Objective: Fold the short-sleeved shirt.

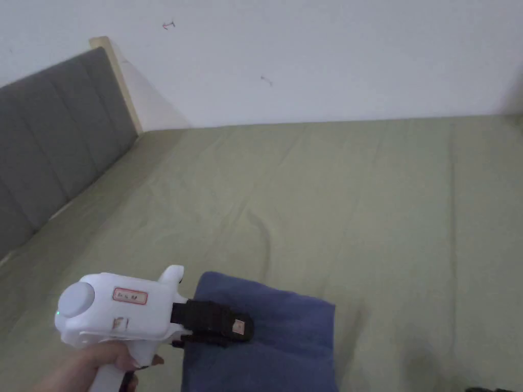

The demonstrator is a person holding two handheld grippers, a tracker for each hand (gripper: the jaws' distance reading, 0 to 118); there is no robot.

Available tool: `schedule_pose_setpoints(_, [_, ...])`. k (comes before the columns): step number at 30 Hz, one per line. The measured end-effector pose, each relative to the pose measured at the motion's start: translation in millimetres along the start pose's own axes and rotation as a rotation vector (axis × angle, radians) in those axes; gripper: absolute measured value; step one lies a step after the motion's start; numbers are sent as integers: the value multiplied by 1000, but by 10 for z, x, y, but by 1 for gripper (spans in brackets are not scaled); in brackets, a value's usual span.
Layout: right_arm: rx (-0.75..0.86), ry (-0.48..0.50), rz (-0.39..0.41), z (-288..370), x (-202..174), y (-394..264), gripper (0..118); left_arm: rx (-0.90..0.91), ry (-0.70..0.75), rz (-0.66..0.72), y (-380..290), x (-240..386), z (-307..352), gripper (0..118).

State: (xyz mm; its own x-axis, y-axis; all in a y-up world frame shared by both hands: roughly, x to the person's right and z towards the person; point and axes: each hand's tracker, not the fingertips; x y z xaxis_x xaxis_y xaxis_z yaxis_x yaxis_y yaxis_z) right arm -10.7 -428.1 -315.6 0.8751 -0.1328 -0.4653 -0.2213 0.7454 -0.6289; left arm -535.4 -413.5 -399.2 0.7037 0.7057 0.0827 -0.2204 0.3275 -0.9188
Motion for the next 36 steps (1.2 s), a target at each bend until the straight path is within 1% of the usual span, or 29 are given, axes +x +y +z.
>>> schedule_pose_setpoints(4, [-36, 27, 4, 1, -183, 16, 0, -95, 397, -70, 332, -409, 720, 24])
schedule_pose_setpoints(6, [-66, 29, 14, -53, -273, 26, 0, -125, 476, -49, 439, -573, 991, 24])
schedule_pose_setpoints(9, [-92, 35, 38, -169, -352, 28, 0, -201, 652, -103, 541, -764, 1229, 23])
schedule_pose_setpoints(11, [-108, 44, 52, -236, -428, 60, 0, -257, 782, -87, 581, -895, 1253, 23])
schedule_pose_setpoints(13, [-115, 46, 59, -281, -492, 96, 0, -238, 871, -82, 569, -1021, 1247, 25])
schedule_pose_setpoints(14, [-114, 49, 60, -287, -514, 113, 0, -220, 904, -68, 562, -1059, 1245, 32])
schedule_pose_setpoints(15, [-111, 54, 60, -287, -538, 134, 0, -187, 939, -65, 543, -1089, 1245, 52])
schedule_pose_setpoints(16, [-107, 58, 58, -283, -557, 152, 0, -167, 1013, -84, 515, -1091, 1254, 86])
schedule_pose_setpoints(17, [-104, 64, 53, -275, -569, 165, 0, -129, 1074, -118, 505, -1072, 1284, 106])
schedule_pose_setpoints(18, [-102, 68, 50, -264, -576, 175, 0, -94, 1107, -139, 494, -1044, 1327, 113])
schedule_pose_setpoints(19, [-99, 69, 48, -269, -520, 126, 0, -43, 1107, -154, 485, -979, 1411, 113])
schedule_pose_setpoints(21, [-82, 54, 58, -205, -510, 140, 0, 42, 1104, -133, 455, -848, 1523, 113])
schedule_pose_setpoints(22, [-57, 39, 57, -142, -505, 160, 0, 108, 1057, -126, 402, -717, 1556, 113])
schedule_pose_setpoints(23, [-28, 16, 35, -65, -511, 196, 0, 186, 1034, -119, 333, -548, 1546, 109])
schedule_pose_setpoints(24, [-3, 11, 3, 23, -508, 233, 0, 302, 990, -126, 233, -354, 1536, 95])
schedule_pose_setpoints(25, [30, 23, -29, 115, -497, 267, 0, 414, 899, -135, 77, -99, 1492, 54])
schedule_pose_setpoints(26, [68, 38, -53, 205, -484, 300, 0, 511, 807, -140, -92, 126, 1438, 20])
schedule_pose_setpoints(27, [111, 44, -68, 308, -482, 351, 0, 584, 716, -139, -284, 360, 1334, 4])
schedule_pose_setpoints(29, [176, 37, -84, 486, -450, 438, 0, 674, 622, -165, -607, 687, 1098, 1])
schedule_pose_setpoints(31, [243, 5, -68, 652, -385, 504, 0, 727, 521, -259, -899, 1085, 860, 0])
schedule_pose_setpoints(32, [265, -19, -58, 748, -356, 535, 0, 743, 500, -321, -1045, 1288, 710, 0])
schedule_pose_setpoints(34, [310, -62, -49, 962, -321, 587, 0, 839, 515, -438, -1301, 1711, 517, 0])
schedule_pose_setpoints(36, [382, -78, -66, 1230, -302, 650, 0, 944, 481, -524, -1514, 2178, 400, 0])
